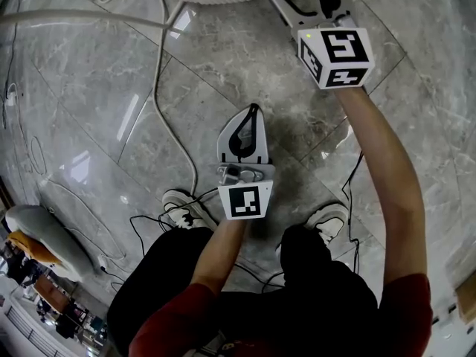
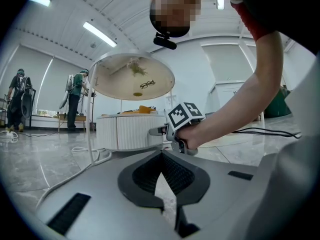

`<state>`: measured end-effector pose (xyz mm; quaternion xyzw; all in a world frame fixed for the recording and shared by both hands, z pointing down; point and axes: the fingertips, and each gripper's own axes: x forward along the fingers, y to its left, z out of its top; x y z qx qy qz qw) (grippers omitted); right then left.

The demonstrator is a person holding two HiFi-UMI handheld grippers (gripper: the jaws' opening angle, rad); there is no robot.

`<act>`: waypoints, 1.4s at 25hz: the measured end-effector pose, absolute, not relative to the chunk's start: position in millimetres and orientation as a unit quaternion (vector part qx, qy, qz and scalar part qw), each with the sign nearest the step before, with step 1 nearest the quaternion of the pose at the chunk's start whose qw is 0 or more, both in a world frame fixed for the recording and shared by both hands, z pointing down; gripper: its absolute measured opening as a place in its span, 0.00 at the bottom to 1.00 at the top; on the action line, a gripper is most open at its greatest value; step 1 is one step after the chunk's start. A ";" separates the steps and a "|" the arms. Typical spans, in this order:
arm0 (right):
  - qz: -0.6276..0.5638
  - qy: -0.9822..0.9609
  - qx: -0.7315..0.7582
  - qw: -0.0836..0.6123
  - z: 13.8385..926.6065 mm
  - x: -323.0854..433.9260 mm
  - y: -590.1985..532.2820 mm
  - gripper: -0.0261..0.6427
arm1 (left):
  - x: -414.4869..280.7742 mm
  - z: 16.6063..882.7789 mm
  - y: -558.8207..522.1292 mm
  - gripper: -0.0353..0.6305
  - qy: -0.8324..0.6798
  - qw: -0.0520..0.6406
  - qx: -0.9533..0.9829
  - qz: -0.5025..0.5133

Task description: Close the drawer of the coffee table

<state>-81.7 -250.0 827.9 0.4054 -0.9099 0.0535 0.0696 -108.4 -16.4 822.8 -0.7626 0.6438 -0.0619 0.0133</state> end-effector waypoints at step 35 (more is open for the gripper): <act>0.067 -0.897 0.432 0.062 833.1 -0.1 -126.9 0.53 | -105.4 833.6 -19.5 0.07 0.645 0.004 -0.759 -0.085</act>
